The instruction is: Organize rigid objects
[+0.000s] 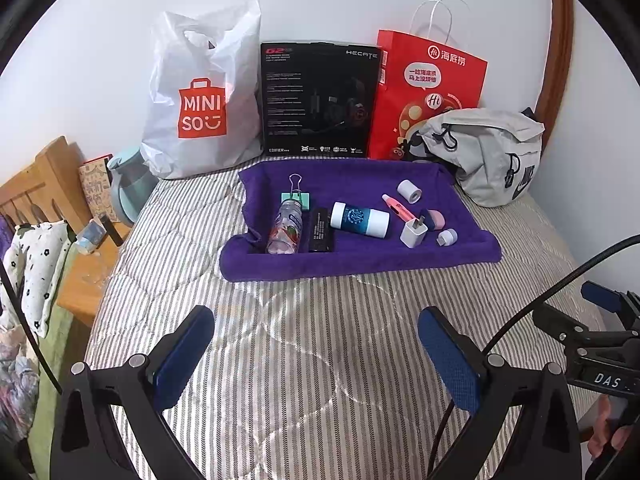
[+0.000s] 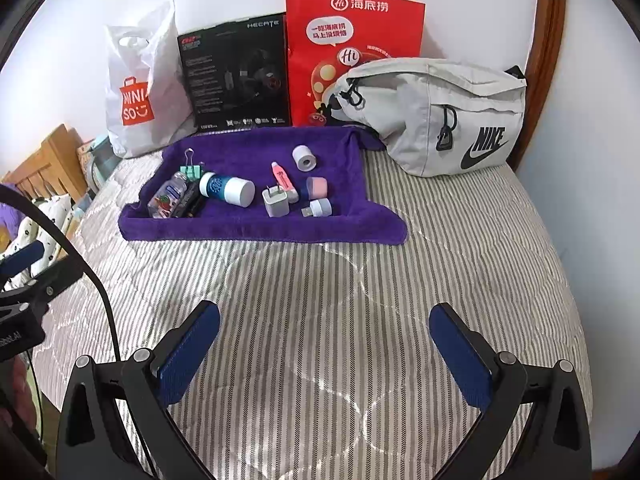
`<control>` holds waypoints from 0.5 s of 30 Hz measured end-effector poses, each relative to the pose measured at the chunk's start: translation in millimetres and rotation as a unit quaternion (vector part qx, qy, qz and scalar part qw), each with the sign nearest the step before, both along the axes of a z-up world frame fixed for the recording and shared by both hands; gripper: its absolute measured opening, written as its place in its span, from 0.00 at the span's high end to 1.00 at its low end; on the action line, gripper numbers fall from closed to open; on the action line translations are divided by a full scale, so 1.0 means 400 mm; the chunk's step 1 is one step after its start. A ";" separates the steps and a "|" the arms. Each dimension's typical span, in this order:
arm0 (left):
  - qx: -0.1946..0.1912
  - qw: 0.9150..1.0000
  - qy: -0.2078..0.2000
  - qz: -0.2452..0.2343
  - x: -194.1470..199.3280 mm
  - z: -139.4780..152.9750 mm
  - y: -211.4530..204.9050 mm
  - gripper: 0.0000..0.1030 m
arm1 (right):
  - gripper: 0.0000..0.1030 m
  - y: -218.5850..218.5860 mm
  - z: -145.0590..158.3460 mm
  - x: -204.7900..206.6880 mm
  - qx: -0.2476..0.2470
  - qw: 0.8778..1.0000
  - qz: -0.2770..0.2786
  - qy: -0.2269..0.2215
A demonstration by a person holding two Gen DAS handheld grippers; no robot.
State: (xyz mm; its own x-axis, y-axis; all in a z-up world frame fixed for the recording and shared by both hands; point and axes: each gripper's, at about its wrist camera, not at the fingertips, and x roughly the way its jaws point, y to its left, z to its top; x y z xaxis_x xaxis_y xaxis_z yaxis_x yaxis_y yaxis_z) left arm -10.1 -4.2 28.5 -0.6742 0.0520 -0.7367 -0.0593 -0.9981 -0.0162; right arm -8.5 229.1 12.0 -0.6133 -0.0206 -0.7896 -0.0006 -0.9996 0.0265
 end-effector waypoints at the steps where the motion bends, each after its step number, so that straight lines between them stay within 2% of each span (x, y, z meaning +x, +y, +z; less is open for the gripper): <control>1: 0.001 1.000 0.000 -0.001 0.000 -0.001 0.000 0.00 | 0.00 -0.002 -0.002 -0.002 0.003 1.000 0.000 -0.004; 15: 0.003 1.000 -0.001 0.001 0.000 -0.002 -0.006 0.00 | 0.00 -0.003 -0.007 -0.005 0.006 1.000 -0.001 -0.006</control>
State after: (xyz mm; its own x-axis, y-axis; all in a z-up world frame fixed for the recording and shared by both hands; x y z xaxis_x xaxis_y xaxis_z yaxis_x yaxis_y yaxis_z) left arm -9.9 -6.7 27.8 -0.6735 0.0553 -0.7372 -0.0582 -0.9981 -0.0217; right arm -10.5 227.9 9.2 -0.6034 -0.0092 -0.7974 -0.0029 -0.9999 0.0138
